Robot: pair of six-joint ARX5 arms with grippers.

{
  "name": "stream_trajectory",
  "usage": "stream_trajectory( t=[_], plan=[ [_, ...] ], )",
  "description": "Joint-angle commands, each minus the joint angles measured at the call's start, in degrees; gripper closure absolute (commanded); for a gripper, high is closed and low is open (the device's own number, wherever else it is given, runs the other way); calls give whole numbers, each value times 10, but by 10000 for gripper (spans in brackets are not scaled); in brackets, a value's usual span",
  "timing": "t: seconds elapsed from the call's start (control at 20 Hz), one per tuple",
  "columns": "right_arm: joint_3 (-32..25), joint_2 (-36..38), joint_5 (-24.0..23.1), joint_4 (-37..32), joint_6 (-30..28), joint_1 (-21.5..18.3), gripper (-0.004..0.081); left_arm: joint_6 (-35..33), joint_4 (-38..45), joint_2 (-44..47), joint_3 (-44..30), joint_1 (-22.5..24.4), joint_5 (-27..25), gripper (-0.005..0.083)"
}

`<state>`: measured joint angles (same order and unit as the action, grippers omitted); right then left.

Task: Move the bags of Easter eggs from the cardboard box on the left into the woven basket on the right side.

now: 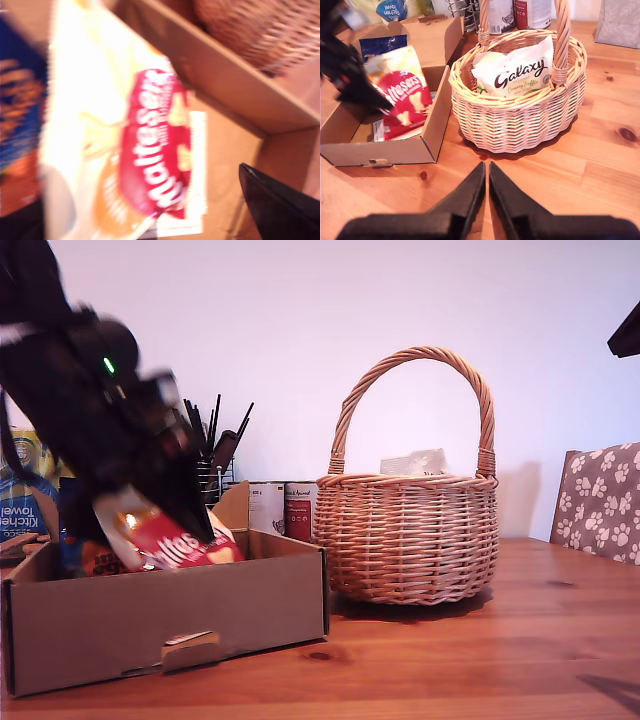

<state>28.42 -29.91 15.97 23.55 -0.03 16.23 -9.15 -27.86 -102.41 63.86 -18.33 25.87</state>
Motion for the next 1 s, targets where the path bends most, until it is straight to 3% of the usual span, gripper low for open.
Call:
stream_trajectory(
  t=[0.0,0.3,0.4,0.75,0.95],
  plan=[
    [10,-3,1,-5,0,2,783,1,16,-14,-1,-14,-11,216],
    [10,-3,0,-5,0,2,783,-1,40,-23,-1,-27,-45,681],
    [10,-3,0,-5,0,2,783,-15,35,-23,0,-23,-46,793],
    [10,-3,0,-5,0,2,783,-24,-55,21,30,-11,-37,797],
    [10,-3,0,-5,0,2,783,-7,-37,104,33,-12,-18,797]
  ],
)
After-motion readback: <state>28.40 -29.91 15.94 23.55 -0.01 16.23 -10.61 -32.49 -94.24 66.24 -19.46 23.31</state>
